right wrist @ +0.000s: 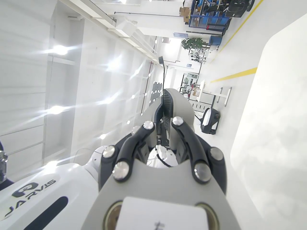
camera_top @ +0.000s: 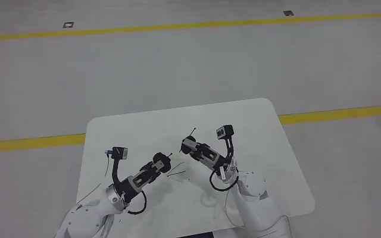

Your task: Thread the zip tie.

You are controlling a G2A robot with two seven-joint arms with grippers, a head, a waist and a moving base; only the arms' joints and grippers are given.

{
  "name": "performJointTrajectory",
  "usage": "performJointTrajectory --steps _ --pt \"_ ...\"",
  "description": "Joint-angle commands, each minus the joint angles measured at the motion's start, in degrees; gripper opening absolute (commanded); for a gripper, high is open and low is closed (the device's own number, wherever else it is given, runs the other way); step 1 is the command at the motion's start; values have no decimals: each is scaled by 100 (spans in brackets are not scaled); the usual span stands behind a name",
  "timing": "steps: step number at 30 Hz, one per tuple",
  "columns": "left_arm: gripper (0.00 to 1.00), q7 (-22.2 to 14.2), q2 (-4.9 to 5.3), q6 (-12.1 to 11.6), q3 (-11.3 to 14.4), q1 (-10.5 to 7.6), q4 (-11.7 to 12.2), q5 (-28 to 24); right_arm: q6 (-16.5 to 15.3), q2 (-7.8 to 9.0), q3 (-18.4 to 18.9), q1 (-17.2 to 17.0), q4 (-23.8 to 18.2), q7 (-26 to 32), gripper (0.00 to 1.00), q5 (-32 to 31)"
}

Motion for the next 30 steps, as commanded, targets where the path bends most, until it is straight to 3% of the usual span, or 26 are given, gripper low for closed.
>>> performJointTrajectory --steps 1,8,11,15,25,30 --pt "0 0 0 0 0 0 0 0 0 0 0 0 0 0 0 0" --pt "0 0 0 0 0 0 0 0 0 0 0 0 0 0 0 0" --pt "0 0 0 0 0 0 0 0 0 13 21 7 -196 -181 0 -48" --pt "0 0 0 0 0 0 0 0 0 33 92 -17 -448 -278 0 -301" --pt "0 0 0 0 0 0 0 0 0 44 -50 89 -525 -309 0 -729" --pt "0 0 0 0 0 0 0 0 0 70 -176 81 -594 -563 0 -1318"
